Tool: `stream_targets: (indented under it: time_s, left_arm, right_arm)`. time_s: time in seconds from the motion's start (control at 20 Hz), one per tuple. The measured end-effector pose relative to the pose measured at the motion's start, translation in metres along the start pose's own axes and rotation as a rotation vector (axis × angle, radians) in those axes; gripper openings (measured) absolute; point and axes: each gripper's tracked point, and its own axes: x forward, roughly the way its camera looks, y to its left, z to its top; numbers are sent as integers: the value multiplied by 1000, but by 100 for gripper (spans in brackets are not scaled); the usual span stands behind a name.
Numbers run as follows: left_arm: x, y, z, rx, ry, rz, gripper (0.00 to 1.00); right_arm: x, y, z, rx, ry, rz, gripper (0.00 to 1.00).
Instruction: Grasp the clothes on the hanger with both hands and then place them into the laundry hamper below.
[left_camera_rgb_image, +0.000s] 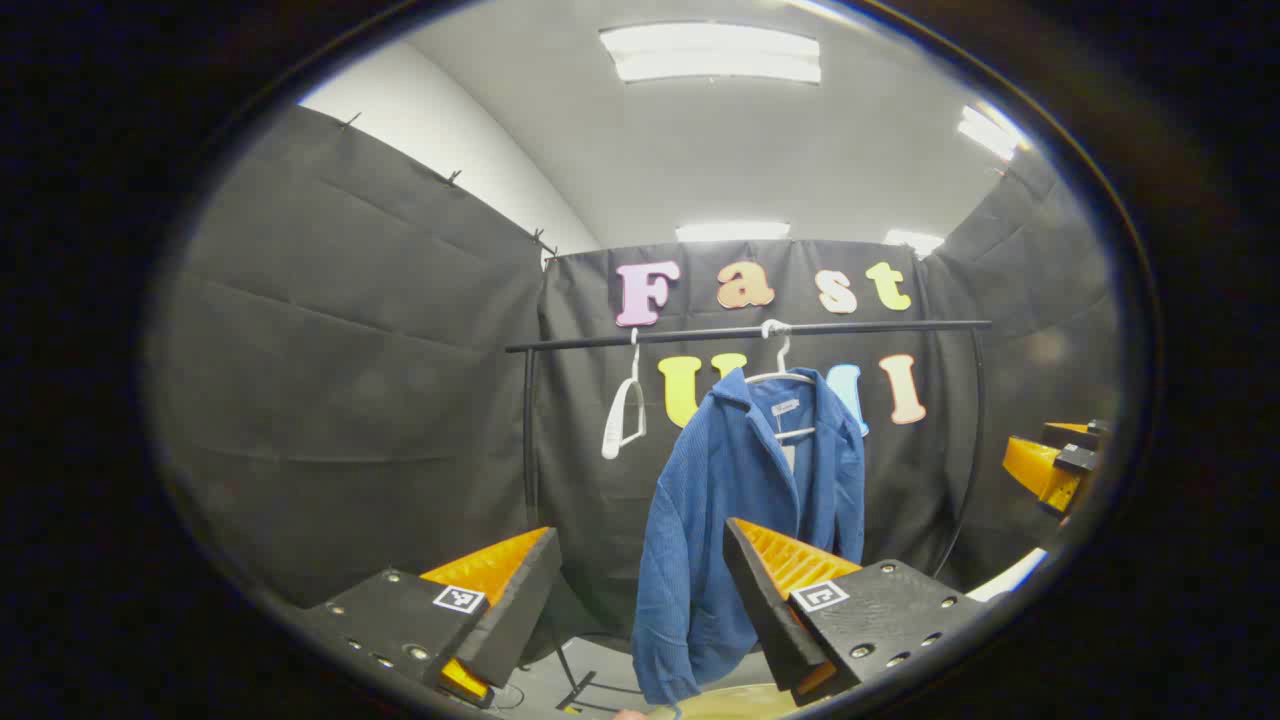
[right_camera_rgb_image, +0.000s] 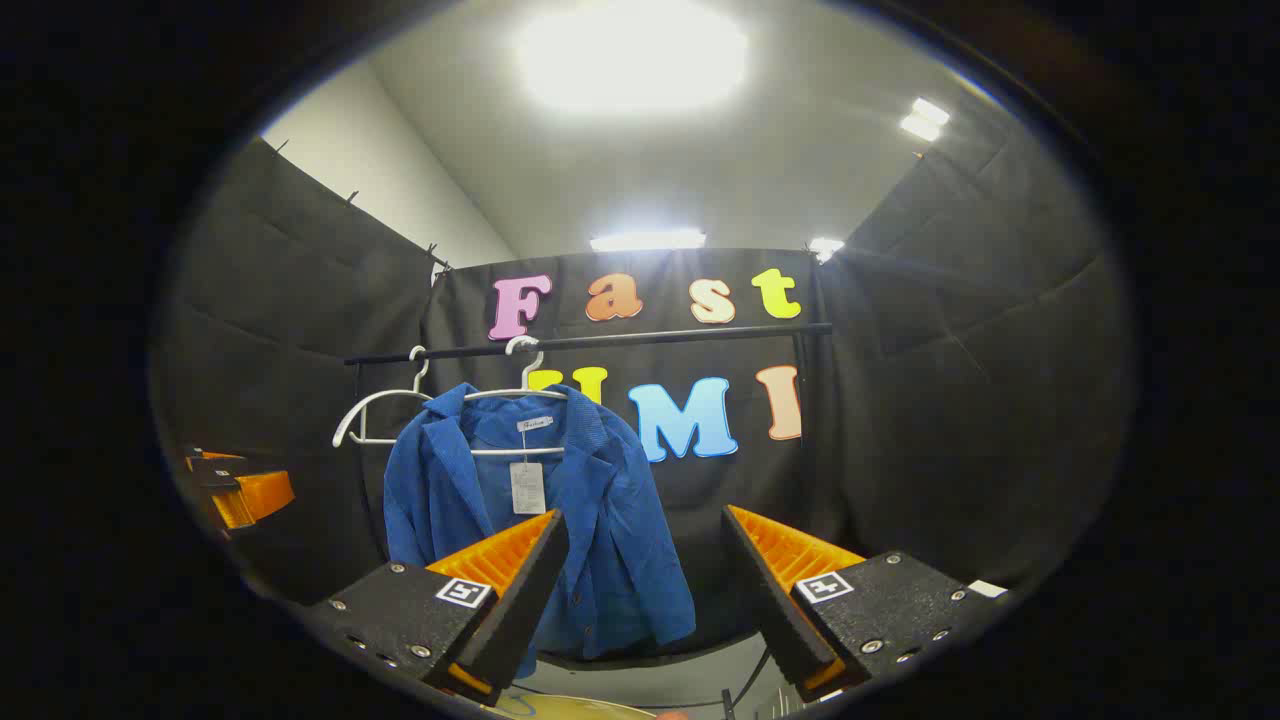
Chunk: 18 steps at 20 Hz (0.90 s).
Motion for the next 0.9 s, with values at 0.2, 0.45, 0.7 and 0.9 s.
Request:
stream_targets:
  time_s: [0.2, 0.45, 0.7, 0.9]
  left_arm:
    - [-5, 2, -4, 7, 4, 8, 93]
    - [-6, 7, -1, 32, -4, 18, 94]
    - [0, 5, -8, 41, 5, 15, 94]
    - [5, 4, -8, 49, 1, 9, 94]
  right_arm:
    - [-4, -2, 4, -4, -9, -4, 92]
    - [-8, -6, 3, -21, 0, -10, 92]
    - [-2, -7, 0, -17, 8, -16, 92]
    - [5, -5, -4, -11, 19, -25, 95]
